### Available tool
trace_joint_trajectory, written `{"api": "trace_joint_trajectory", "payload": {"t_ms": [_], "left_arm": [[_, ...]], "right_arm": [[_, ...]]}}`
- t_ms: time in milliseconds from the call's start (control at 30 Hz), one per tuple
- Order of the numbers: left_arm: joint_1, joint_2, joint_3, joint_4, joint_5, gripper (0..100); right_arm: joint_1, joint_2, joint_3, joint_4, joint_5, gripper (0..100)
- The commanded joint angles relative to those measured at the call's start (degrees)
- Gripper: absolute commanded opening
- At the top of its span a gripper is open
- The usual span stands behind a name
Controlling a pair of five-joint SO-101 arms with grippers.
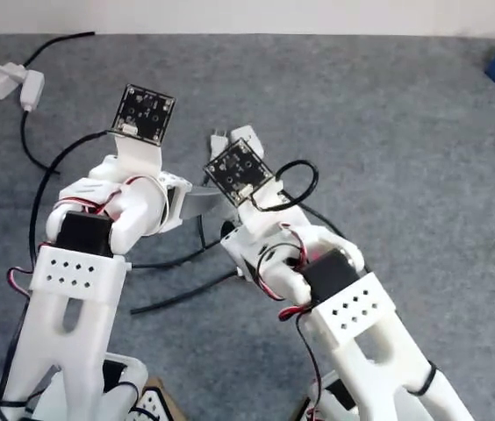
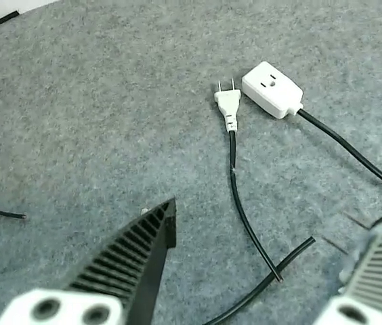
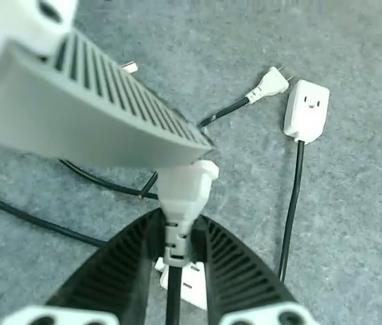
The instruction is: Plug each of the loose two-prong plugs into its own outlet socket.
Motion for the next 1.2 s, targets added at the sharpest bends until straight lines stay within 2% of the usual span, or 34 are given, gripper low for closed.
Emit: {"api": "trace_joint_trajectory", "payload": {"t_ms": [0,200,667,933,1167], "left_arm": [[0.7,0.0,0.0,-1.1,0.4,40],[1.0,0.1,1.7,-1.3,0.4,40],[0.7,0.0,2.3,-1.3,-0.1,40],[-2.2,0.0,2.6,-3.3,-0.6,40],[-5.5,0.1,3.4,-3.8,-0.7,40]], "right_arm": [[-1.6,-2.3,-6.7,2.4,-0.7,0.6],[-1.5,-2.4,-10.6,5.8,-0.7,0.6],[-1.3,-2.2,-10.2,6.5,-2.0,0.6],[1.6,-0.6,-12.1,16.2,-2.0,0.6],[4.8,10.2,-22.5,27.1,-1.8,0.6]]}}
